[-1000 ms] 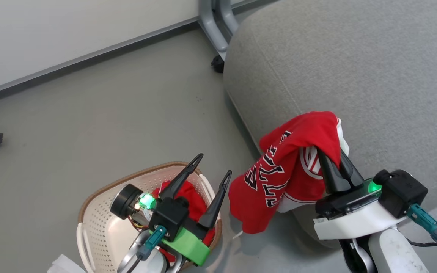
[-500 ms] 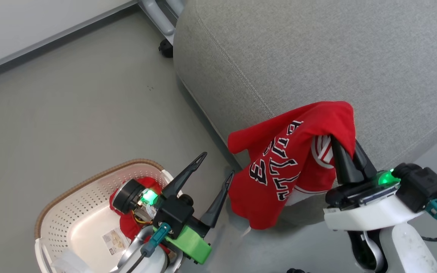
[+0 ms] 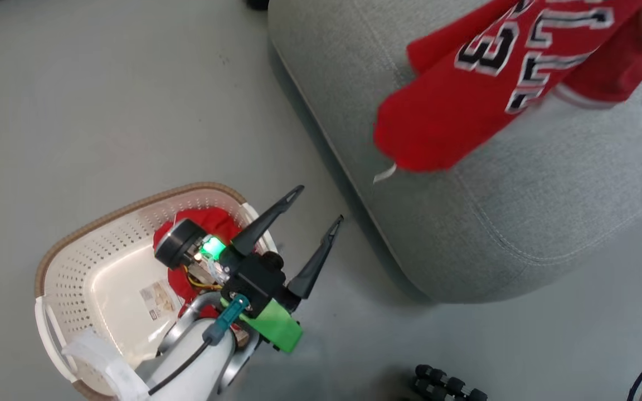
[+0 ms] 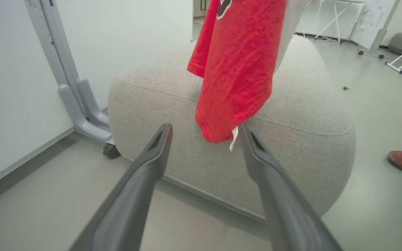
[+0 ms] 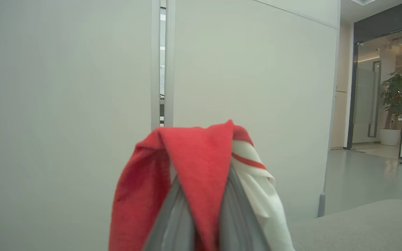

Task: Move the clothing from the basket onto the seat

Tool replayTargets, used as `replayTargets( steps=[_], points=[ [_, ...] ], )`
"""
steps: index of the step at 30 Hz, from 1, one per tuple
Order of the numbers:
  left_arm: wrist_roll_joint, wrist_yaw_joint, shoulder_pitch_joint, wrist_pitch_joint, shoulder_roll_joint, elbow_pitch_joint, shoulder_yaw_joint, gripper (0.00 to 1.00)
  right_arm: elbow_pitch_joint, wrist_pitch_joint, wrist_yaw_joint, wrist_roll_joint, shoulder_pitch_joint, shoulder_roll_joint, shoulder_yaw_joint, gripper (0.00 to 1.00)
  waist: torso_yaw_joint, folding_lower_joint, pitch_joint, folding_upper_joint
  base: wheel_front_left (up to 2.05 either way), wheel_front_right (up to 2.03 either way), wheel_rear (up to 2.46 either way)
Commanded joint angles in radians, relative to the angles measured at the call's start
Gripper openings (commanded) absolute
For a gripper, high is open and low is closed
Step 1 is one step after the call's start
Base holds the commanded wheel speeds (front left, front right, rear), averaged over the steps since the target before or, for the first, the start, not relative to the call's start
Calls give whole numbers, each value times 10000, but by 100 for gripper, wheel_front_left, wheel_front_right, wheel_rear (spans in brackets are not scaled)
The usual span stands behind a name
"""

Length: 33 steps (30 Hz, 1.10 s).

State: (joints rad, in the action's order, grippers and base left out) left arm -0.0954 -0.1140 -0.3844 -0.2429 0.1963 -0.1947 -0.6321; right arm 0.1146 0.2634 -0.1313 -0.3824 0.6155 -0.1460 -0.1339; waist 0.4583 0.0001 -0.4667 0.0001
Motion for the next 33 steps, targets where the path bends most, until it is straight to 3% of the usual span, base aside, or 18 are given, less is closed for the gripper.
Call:
replayTargets(
  steps=[1,8,16,21,23,24,25,31,33],
  points=[
    [167,-20,-286,53,181,101,42,100,-141,19,10,-71,596,-243,-263,0,-633,-1,-1115,-1,0,0,0],
    [169,96,-656,362,525,484,242,100,-1520,13,10,-221,2349,-708,-1412,0,-681,-1,-2112,-1,0,0,0],
    [199,193,-822,537,658,707,215,100,-4004,13,10,349,1939,-56,-2466,0,-567,-1,-2467,-1,0,0,0],
    [179,185,-813,601,755,761,174,100,-4881,13,10,424,1496,285,-2976,0,-542,-1,-2470,-1,0,0,0],
    [121,192,-783,605,796,747,176,100,-5042,13,10,371,1355,409,-3239,22,-527,-1,-2429,-1,0,0,0],
    [101,206,-755,607,819,731,178,100,-5094,13,10,389,1251,506,-3427,53,-503,-1,-2392,-1,0,0,0],
    [96,217,-730,610,826,713,165,100,-5130,13,10,493,1168,569,-3518,100,-484,-1,-2351,-1,0,0,0],
    [-11,237,-602,398,593,497,-8,100,-5008,13,10,1067,262,848,-4056,100,-536,-1,-1788,-1,0,0,0],
    [-97,272,-537,272,463,348,-18,100,-4765,13,10,1341,-243,912,-3804,100,-616,-1,-1473,-1,0,0,0]
  ],
)
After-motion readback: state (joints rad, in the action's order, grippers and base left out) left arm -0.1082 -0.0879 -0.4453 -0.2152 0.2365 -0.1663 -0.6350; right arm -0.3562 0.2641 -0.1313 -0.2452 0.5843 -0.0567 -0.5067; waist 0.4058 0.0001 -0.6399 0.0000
